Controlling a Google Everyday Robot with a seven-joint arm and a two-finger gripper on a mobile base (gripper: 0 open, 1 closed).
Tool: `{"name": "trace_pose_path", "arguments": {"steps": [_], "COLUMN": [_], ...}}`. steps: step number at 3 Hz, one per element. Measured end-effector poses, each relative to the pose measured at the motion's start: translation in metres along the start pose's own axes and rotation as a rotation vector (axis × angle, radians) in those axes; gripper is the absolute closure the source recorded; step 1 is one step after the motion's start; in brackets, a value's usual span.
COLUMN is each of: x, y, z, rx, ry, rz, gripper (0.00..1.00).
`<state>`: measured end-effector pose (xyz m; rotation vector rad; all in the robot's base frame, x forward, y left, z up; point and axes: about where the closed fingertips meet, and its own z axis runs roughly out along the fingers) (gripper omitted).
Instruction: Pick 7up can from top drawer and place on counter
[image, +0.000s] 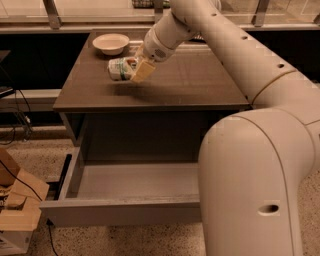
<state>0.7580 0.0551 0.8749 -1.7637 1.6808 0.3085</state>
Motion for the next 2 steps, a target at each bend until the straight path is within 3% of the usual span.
{"name": "trace_pose_path", "arguments": {"steps": [2], "x": [-0.0026], "y": [-0.0001], "z": [0.0037], "rx": [-0.003], "ry": [-0.003], "rz": [-0.003], "gripper": [0.13]}}
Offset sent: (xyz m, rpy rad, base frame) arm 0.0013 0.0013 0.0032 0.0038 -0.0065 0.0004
